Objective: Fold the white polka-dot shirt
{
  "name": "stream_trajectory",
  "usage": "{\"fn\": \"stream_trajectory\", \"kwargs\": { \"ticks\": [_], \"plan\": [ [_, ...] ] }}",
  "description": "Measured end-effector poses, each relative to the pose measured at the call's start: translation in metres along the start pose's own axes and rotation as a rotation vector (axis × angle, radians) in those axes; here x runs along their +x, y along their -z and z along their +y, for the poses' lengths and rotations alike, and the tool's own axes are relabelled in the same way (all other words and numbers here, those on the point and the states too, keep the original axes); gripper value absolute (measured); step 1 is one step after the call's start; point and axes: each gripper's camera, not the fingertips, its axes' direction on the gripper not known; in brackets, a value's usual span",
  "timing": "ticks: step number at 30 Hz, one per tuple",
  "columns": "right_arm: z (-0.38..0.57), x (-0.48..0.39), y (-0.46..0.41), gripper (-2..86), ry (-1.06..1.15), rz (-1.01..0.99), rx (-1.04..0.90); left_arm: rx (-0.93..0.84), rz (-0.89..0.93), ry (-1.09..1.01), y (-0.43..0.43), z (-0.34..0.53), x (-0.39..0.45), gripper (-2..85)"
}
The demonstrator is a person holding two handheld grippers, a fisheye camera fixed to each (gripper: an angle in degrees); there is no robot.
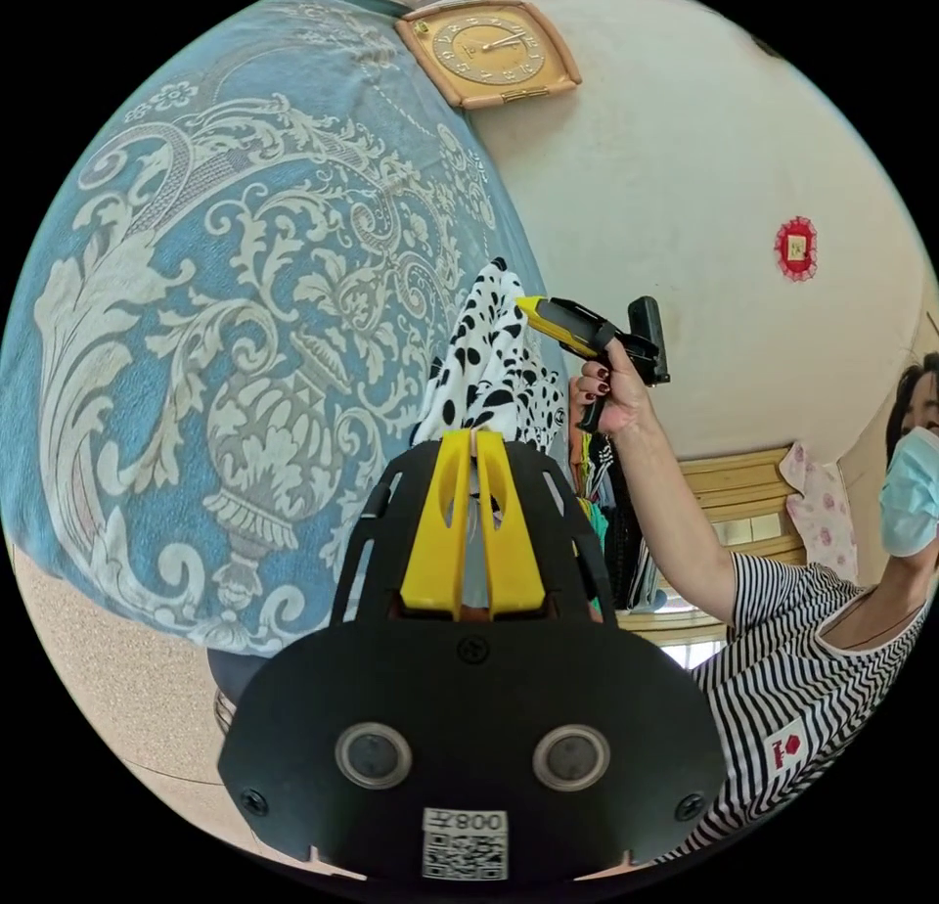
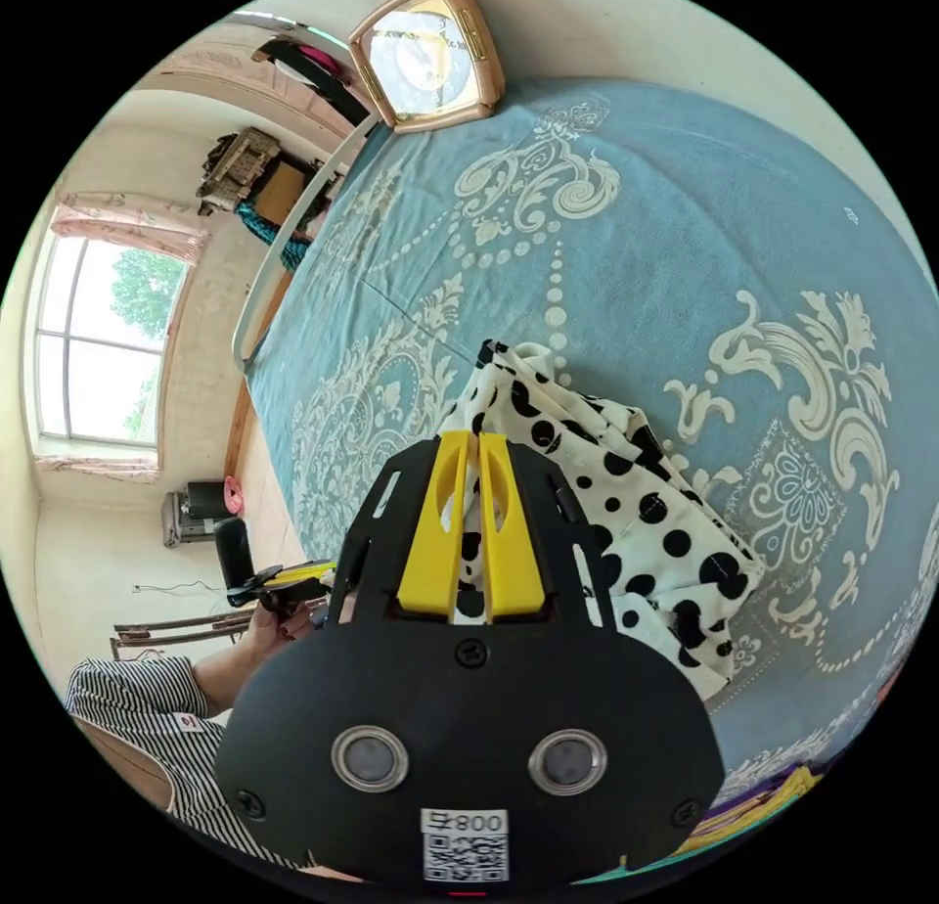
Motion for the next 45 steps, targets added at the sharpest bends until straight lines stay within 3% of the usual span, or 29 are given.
{"fn": "stream_trajectory", "kwargs": {
  "ticks": [10,16,20,24,29,32,45],
  "plan": [
    [0.05,0.023,0.115,6.3,-0.017,0.09,0.165,-0.002,0.012,0.006,0.004,-0.003,-0.054,1.1],
    [0.105,0.064,0.106,6.7,-0.122,0.061,0.098,0.076,-0.022,-0.049,0.022,0.002,-0.059,2.1],
    [0.111,0.073,0.098,7.4,-0.128,-0.015,0.095,0.074,-0.149,-0.237,0.019,-0.008,-0.027,4.4],
    [0.101,0.073,0.095,7.5,-0.114,-0.015,0.075,-0.03,-0.206,-0.475,-0.036,-0.043,0.015,7.3],
    [0.085,0.076,0.1,4.5,-0.095,-0.044,0.045,-0.179,-0.387,-0.593,-0.104,-0.076,0.03,5.6],
    [0.077,0.073,0.107,2.9,-0.052,-0.058,0.02,-0.187,-0.505,-0.611,-0.115,-0.081,0.031,2.1],
    [0.015,0.064,0.174,1.4,0.06,-0.438,0.158,0.009,-0.428,-0.454,-0.068,-0.085,-0.011,3.1]
  ]
}}
